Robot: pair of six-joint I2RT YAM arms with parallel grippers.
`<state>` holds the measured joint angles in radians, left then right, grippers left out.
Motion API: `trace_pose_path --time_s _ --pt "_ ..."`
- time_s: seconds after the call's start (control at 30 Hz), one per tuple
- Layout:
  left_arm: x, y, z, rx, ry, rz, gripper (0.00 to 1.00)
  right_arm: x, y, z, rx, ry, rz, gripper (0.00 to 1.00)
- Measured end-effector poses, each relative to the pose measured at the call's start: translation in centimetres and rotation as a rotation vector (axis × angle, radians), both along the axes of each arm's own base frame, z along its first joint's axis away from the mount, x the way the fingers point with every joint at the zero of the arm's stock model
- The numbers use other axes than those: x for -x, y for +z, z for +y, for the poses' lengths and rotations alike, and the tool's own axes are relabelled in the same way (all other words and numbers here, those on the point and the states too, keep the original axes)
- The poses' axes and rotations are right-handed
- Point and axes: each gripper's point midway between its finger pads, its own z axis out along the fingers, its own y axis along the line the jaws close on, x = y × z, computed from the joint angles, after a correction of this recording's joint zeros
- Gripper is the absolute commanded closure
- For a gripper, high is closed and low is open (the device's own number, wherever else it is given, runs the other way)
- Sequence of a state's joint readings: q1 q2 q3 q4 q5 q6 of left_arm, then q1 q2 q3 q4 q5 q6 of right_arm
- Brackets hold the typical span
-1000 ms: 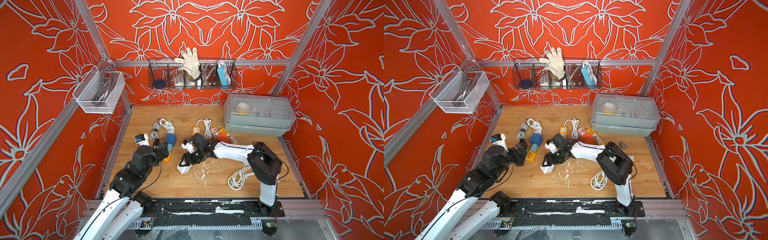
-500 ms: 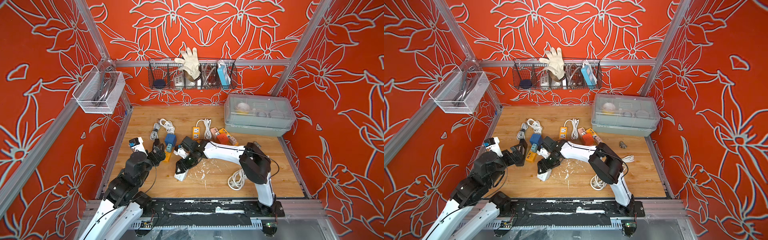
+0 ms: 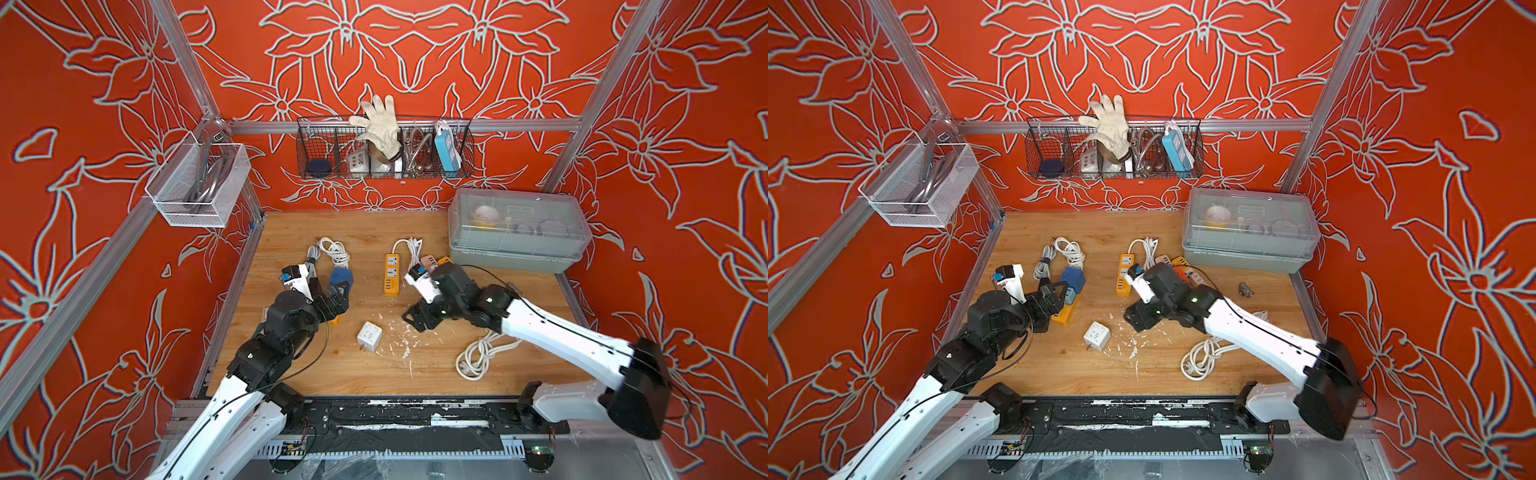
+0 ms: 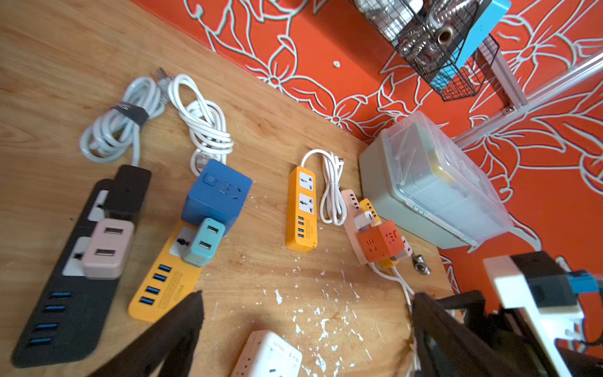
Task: Pull the plug off the socket
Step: Place the plug at the center of the board, then move the socket to the center of the board.
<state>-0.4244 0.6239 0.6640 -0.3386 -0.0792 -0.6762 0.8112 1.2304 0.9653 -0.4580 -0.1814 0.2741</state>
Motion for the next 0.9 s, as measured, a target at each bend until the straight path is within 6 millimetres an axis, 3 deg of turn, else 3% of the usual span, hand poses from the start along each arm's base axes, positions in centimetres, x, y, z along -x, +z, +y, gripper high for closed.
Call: trace_pose_path --time_s 0.1,0.2,0.33,0.4,0.53,0.9 --pt "-0.5 -0.6 -1.3 0.037 -0.046 0.021 0.02 -2.3 0.4 -5.7 -0.04 -0.193 -0.053 0.08" --pt "-1.1 -1.5 -2.5 0.065 -0.084 0.05 0.02 -4.2 0.7 -10.2 -0.071 -0.356 -0.075 0.06" --pt "-1.4 -2.1 -3.6 0.09 -0.121 0.081 0.02 -6.5 0.3 -12.8 -0.102 -0.46 -0.028 0.06" --pt "-1.5 -2.1 -4.0 0.103 -0.136 0.084 0.02 -7.6 -0.6 -13.0 -0.087 -0.469 0.034 0.09" --pt "-1.5 -2.0 -4.3 0.115 -0.148 0.083 0.02 -10.2 -2.2 -11.6 -0.036 -0.415 0.144 0.16" --pt "-1.4 -1.9 -4.2 0.116 -0.145 0.083 0.02 -14.8 -4.7 -9.4 0.229 -0.309 0.178 0.14"
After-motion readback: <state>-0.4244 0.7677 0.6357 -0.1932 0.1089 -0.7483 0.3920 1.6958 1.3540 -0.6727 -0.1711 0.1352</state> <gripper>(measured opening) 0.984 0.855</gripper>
